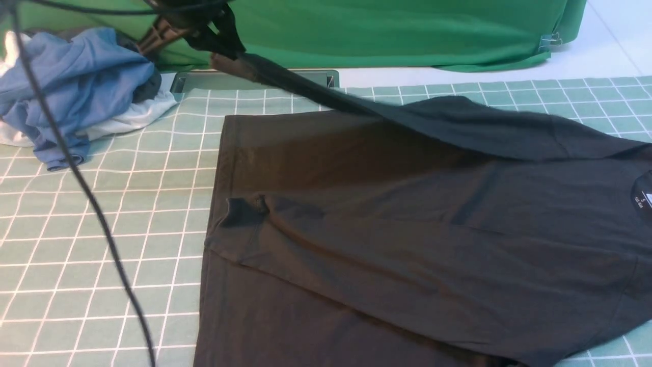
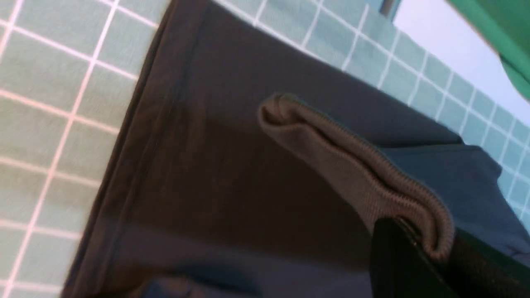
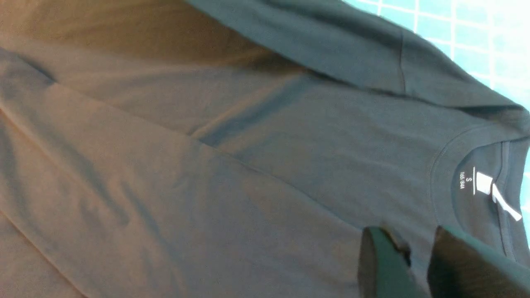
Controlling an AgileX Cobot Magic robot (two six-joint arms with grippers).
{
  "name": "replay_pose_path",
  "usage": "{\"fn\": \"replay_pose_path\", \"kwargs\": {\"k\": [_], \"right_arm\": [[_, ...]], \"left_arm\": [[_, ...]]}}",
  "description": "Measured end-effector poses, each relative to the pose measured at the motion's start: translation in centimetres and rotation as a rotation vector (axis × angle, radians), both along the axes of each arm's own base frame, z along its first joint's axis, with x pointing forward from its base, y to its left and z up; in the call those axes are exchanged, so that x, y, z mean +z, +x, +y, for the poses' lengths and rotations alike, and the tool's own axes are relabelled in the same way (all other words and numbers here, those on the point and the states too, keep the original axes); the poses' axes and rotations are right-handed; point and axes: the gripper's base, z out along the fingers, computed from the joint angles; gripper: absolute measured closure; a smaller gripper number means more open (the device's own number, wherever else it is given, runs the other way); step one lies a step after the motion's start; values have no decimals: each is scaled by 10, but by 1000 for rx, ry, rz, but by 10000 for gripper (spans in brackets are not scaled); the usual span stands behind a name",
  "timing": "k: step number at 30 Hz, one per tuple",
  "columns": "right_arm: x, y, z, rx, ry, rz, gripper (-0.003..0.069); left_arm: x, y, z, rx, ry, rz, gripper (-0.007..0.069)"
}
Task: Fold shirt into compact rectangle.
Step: 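Fold the left side of the dark shirt inward over its body with the left gripper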
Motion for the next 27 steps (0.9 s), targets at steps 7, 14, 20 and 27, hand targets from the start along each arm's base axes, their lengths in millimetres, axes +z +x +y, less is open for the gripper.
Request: {"fn": "replay_pose_path", "kwargs": {"k": [7,14,20,27], "right_arm": [[-1,0,0,1,-1,8,464],[-1,0,0,0,0,8,464],[-1,0,0,-2,2,8,463],[-2,-1,0,-17,21,26,461]], "left_arm": [[-16,-32,-5,-38,60,105,603],[-85,-62,-14,-92,165,345,603],[-108,-71,-8,-95,219,405,603],[-118,-77,-6,-100,232,459,590]]}}
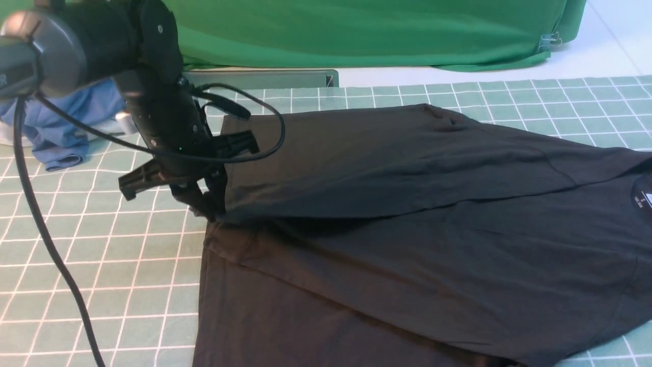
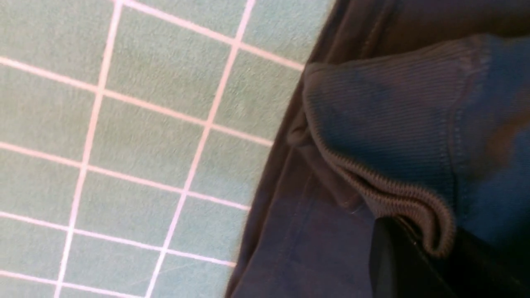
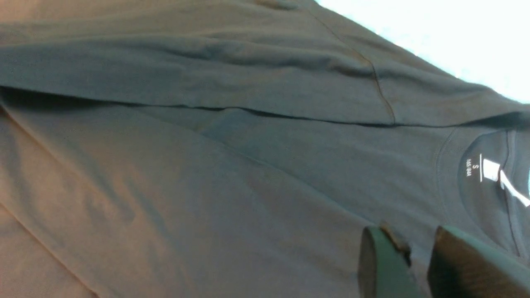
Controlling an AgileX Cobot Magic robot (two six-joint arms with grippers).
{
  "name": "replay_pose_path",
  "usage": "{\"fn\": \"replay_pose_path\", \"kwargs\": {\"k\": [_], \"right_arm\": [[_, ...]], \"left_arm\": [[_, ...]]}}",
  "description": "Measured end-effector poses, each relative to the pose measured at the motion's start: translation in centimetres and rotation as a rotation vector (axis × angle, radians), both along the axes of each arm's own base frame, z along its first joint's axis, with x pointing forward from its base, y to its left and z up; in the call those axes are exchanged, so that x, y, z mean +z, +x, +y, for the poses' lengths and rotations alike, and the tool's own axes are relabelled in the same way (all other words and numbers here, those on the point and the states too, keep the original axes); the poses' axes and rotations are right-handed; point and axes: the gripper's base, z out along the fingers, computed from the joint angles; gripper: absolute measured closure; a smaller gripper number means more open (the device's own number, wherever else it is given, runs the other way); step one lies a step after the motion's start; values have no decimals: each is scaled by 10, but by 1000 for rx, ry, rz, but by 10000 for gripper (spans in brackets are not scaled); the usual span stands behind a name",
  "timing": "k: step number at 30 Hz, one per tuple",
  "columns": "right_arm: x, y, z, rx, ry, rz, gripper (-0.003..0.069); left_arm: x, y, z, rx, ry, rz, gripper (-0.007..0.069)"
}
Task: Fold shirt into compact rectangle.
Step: 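Fold the left side of the dark shirt inward over its body with the left gripper, then grasp the near edge of the shirt at its hem and shoulder corners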
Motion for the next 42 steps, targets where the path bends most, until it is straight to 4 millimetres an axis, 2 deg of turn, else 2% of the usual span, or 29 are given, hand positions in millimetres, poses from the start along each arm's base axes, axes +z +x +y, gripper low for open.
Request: {"fn": "replay_pose_path", "kwargs": {"k": [6,10,15,20,21,24,28,33,36,37,39,42], "right_arm": [[0,0,0,-1,2,0,461],[0,0,0,-1,3,0,461],[0,0,0,-1,3,0,461],[0,0,0,-2,3,0,461],[0,0,0,-2,3,0,461],[0,0,0,-2,3,0,461],[0,0,0,-2,3,0,461],[0,0,0,-13,17,2,461],[1,1,0,-15,20,-7,461],[1,1,0,-15,21,-13,461],[1,1,0,-15,21,-14,461],[1,1,0,-15,21,-14,460]], "left_arm": [[-1,0,2,-24,27,-2,519],[0,1,12,-106,131,-34,418],[18,-4,13,-113,112,-79,348],[61,-28,8,-105,-21,-171,333],[63,-29,8,-105,-22,-178,333],[72,-65,11,-109,-77,-176,333],[55,-105,21,-109,-67,-98,333],[17,-168,28,-66,-144,-10,333],[0,-186,27,-31,-164,5,335],[-16,-200,26,-13,-148,40,341],[-33,-216,22,-4,-116,95,356],[-41,-225,10,15,-105,94,379]]}}
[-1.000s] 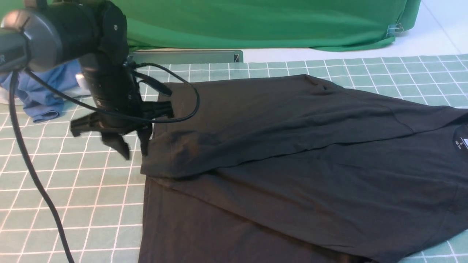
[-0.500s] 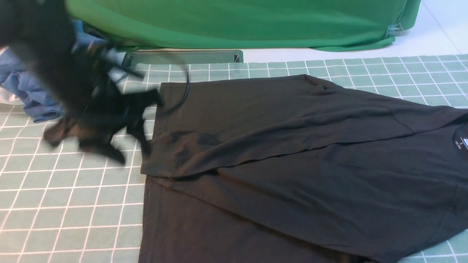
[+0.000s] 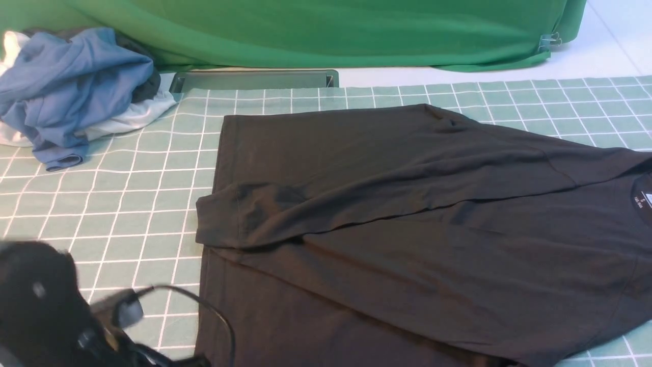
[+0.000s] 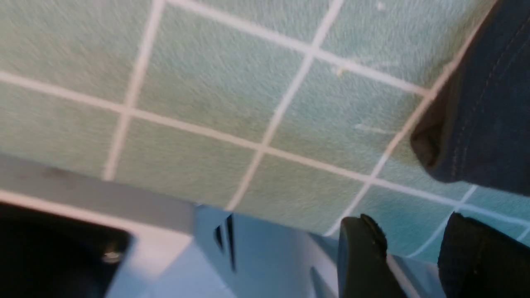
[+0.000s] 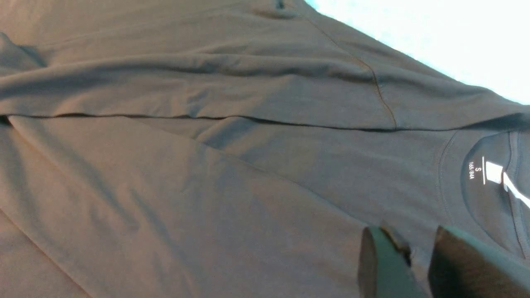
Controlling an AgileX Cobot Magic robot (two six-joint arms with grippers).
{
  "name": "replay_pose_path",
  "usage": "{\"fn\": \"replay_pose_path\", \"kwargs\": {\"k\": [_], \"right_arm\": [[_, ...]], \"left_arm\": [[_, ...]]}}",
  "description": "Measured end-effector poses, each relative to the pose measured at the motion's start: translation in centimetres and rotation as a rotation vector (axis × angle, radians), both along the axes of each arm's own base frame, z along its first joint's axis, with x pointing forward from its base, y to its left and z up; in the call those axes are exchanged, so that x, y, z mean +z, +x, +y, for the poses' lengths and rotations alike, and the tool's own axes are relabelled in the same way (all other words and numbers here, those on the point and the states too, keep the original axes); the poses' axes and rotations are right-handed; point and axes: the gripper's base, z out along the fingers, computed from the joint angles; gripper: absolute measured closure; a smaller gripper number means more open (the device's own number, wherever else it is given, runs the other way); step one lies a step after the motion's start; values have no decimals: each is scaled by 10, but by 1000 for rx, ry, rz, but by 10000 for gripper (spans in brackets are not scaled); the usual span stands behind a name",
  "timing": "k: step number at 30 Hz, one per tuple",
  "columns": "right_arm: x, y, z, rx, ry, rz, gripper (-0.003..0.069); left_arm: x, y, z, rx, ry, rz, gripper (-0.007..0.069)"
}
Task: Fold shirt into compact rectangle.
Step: 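Grasp the near edge of the shirt at its hem and shoulder corners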
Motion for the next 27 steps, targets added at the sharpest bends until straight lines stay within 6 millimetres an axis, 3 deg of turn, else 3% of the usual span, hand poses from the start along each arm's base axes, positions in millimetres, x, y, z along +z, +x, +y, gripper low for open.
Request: {"fn": "replay_pose_path", "kwargs": {"k": [6,18,27], "right_arm": [[0,0,0,0,0,0,455],[-1,-1,0,0,0,8,443],[-2,-2,0,-8,9,29,442]], "left_arm": [[-1,4,-19,32,-49,-120,367],[-27,14,-23,52,47,-36,235],[-31,15,-27,66,23,-21,211]]}}
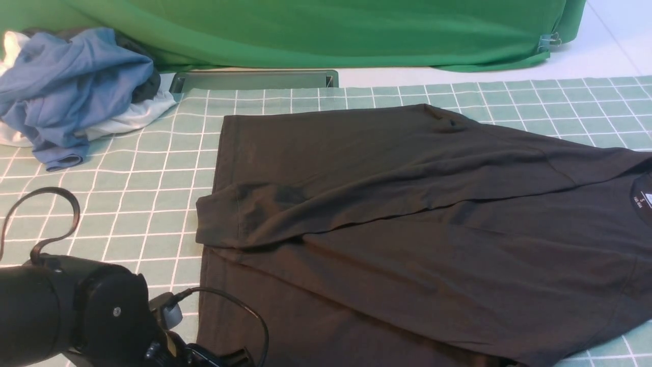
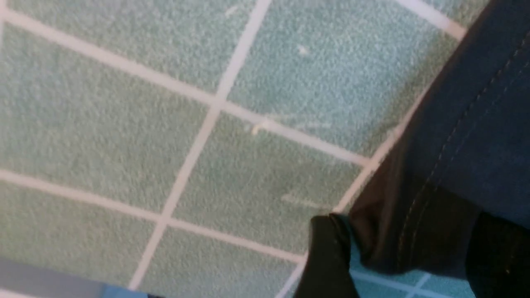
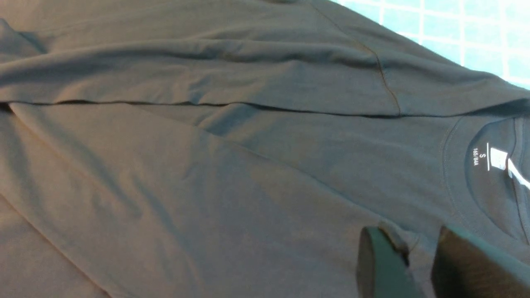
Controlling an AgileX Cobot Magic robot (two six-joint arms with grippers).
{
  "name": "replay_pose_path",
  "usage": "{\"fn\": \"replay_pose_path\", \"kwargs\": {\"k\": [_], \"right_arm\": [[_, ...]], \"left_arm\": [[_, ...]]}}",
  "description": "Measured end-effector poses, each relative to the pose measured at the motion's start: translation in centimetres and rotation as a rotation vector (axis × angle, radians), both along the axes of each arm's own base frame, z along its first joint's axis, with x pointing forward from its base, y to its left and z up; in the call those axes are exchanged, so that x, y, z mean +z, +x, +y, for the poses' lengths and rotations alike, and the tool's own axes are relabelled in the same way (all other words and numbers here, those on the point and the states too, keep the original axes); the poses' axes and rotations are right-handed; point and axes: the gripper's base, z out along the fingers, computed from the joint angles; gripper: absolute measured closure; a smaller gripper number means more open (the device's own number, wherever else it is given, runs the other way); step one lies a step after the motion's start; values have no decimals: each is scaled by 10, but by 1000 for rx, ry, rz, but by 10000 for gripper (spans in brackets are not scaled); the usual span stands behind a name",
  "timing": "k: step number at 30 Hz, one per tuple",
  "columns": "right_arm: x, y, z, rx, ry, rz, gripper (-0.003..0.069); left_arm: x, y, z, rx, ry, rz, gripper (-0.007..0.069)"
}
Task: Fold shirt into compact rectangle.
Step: 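Grasp the near edge of the shirt at its hem and shoulder corners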
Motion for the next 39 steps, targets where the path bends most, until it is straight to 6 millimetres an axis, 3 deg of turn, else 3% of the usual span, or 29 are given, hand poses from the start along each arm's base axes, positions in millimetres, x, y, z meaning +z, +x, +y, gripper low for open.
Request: {"fn": "replay_pose_path", "kwargs": {"k": [20,25,27,29,31,35,39], "right_arm": [[1,1,0,-15,17,-20,442],[2,1,0,-15,17,-21,442],[1,1,0,-14,15,-16,440],[0,0,0,-13,14,-5,434],[0,0,0,-12,12,3,429],[-6,-7,0,5,-1,100,396],[-14,-14,9,107,-22,210,296]], "left_arm": [[0,5,2,-10,29,-56,216],[0,7,1,-18,17,-88,321],[0,10,0,-12,6,-118,396],[0,13,-1,-33,-5,-158,520],[1,14,-1,-52,-5,-167,580],[8,10,3,-88,5,-180,597],[27,7,10,-95,-3,-225,597]]}}
